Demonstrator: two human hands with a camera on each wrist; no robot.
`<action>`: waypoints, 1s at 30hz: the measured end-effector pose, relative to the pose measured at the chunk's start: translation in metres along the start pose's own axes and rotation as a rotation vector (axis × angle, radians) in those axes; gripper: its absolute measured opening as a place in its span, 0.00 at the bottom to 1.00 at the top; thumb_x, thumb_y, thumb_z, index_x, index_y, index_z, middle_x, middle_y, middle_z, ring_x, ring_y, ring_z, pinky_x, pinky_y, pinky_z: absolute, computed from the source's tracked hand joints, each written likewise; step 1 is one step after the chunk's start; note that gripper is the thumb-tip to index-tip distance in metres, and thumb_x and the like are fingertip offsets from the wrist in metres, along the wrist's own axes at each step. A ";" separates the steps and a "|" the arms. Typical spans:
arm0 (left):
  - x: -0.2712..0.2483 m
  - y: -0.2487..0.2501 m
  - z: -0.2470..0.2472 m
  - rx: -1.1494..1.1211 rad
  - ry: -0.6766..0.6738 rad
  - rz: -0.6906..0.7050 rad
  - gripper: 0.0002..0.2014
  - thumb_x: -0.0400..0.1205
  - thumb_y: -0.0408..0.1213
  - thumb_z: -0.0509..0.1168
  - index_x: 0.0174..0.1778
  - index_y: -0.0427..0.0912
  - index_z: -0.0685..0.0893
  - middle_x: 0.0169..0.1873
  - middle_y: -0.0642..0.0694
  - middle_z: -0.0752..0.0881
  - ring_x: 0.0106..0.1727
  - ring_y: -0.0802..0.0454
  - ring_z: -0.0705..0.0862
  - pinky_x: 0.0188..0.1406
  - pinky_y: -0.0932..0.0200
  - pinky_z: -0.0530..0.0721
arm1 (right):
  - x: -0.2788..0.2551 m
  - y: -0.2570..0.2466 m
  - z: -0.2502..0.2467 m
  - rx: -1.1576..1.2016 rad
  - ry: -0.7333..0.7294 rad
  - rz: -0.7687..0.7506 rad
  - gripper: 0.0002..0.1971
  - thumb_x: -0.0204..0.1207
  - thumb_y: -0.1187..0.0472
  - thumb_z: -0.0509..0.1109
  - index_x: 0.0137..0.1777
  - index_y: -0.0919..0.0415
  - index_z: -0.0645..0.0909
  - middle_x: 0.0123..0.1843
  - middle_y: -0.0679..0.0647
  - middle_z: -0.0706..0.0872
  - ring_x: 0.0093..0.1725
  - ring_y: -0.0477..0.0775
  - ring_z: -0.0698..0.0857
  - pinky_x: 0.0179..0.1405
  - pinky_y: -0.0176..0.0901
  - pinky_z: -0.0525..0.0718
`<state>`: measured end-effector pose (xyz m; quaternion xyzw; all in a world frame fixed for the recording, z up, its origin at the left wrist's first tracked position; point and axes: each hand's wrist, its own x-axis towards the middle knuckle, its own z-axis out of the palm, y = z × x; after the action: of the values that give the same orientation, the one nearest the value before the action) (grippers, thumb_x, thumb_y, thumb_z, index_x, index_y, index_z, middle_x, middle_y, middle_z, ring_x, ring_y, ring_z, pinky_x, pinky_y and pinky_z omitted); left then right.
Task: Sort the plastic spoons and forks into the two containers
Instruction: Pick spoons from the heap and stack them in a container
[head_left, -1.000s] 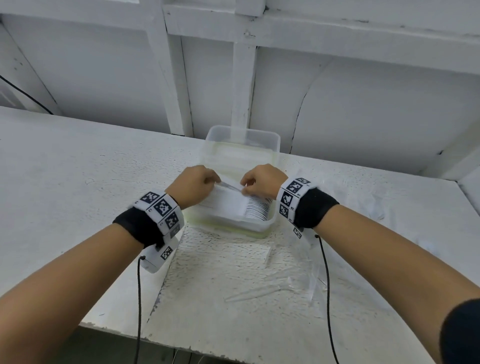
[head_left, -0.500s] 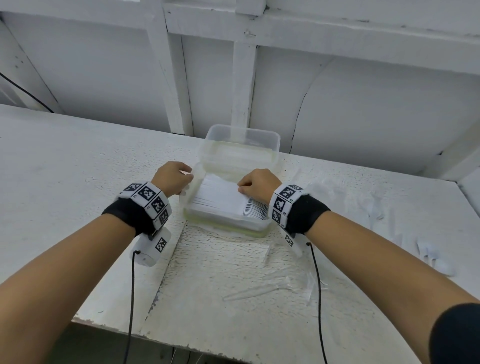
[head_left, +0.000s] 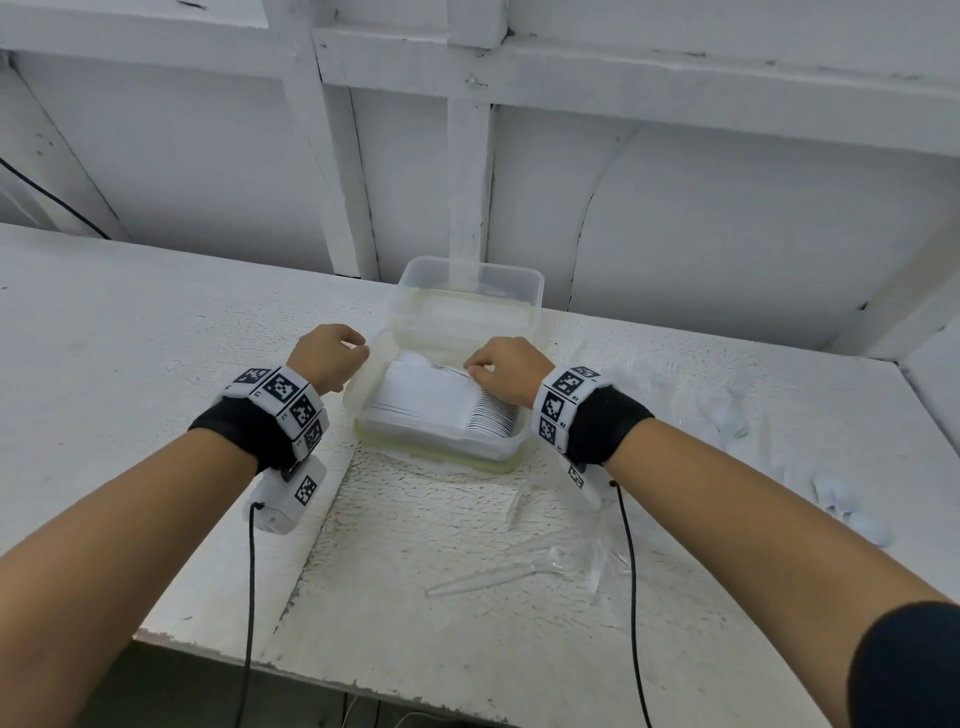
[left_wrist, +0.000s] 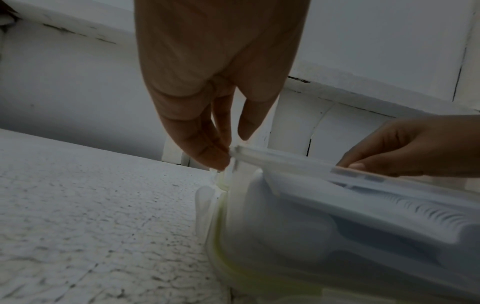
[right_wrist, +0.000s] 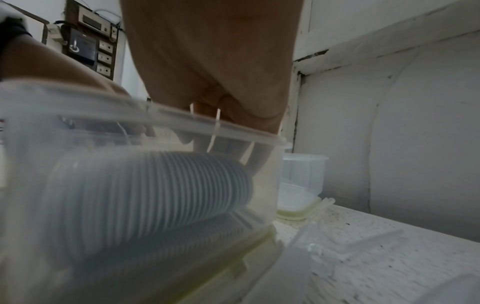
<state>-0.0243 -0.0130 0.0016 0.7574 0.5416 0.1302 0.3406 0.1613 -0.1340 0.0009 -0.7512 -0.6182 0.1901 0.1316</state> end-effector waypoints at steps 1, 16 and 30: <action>-0.003 0.003 -0.002 0.053 0.029 0.015 0.16 0.82 0.37 0.60 0.65 0.37 0.80 0.60 0.38 0.83 0.60 0.39 0.82 0.56 0.50 0.80 | -0.004 0.001 -0.005 0.012 0.032 -0.019 0.16 0.83 0.62 0.59 0.61 0.68 0.84 0.64 0.59 0.85 0.64 0.56 0.80 0.61 0.38 0.71; -0.116 0.176 0.110 -0.124 -0.097 0.643 0.10 0.83 0.36 0.61 0.55 0.41 0.85 0.45 0.49 0.86 0.45 0.56 0.80 0.43 0.70 0.71 | -0.191 0.132 -0.084 0.252 0.336 0.268 0.11 0.81 0.59 0.64 0.55 0.60 0.87 0.43 0.48 0.86 0.43 0.43 0.83 0.35 0.16 0.73; -0.192 0.234 0.284 0.647 -0.572 0.858 0.16 0.84 0.34 0.55 0.66 0.38 0.78 0.63 0.38 0.76 0.64 0.38 0.76 0.60 0.48 0.76 | -0.288 0.245 -0.041 0.203 0.240 0.747 0.10 0.79 0.65 0.63 0.57 0.59 0.82 0.39 0.54 0.81 0.40 0.53 0.79 0.34 0.36 0.73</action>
<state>0.2348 -0.3364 -0.0206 0.9781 0.0871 -0.1242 0.1422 0.3484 -0.4635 -0.0334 -0.9242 -0.2609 0.1961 0.1982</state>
